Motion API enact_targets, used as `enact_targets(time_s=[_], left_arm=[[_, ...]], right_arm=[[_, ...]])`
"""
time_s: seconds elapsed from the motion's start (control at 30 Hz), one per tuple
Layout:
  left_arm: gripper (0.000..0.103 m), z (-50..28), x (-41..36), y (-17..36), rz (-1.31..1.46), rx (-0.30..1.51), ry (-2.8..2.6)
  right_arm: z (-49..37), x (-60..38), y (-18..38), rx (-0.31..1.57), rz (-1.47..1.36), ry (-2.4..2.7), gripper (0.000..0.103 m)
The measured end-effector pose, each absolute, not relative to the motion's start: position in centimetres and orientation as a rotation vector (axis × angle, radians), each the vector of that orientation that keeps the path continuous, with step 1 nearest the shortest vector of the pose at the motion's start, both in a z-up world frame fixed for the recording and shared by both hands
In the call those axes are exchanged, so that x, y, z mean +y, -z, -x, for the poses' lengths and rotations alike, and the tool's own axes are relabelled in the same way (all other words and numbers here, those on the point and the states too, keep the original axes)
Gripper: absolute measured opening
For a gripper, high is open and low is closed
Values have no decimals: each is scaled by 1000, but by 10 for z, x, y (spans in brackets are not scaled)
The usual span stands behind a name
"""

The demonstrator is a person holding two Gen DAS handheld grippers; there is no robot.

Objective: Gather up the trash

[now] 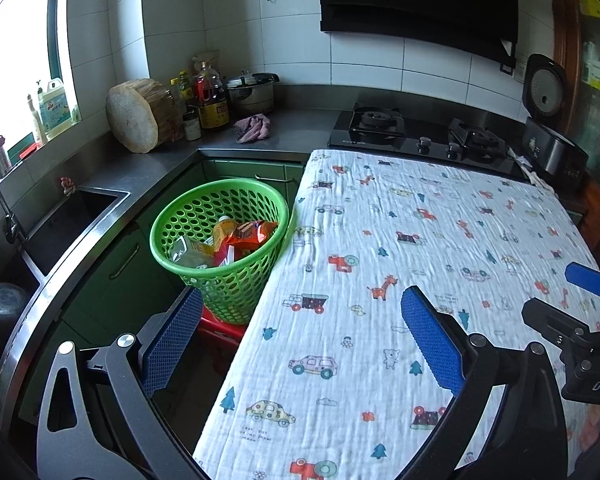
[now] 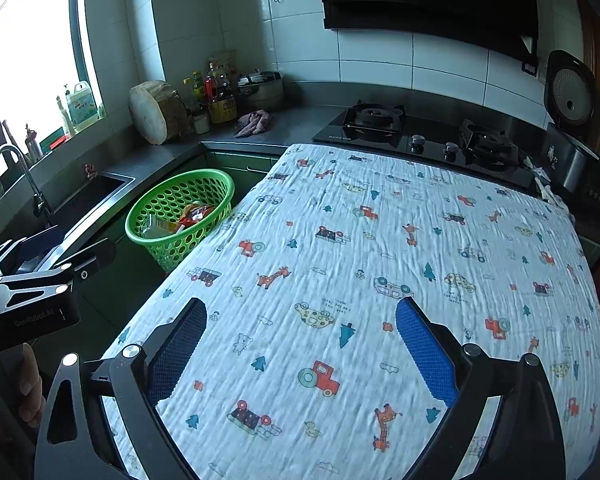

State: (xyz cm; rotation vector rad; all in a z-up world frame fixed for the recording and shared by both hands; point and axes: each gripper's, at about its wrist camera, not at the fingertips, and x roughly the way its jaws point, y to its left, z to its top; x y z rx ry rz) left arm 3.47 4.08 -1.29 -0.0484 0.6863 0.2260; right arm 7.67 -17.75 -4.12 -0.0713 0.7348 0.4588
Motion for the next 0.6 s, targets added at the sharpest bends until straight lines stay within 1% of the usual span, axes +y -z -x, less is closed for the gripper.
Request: enact_targets(time_s=[0.2,0.6], left_arm=[[98,-34,30,13,11,666,-204],[98,-40,28,16,25,693,-171]], right_arm=[[-76,-179,43,737,70,-454,92],[-78,-182,44,742,62,-444,92]])
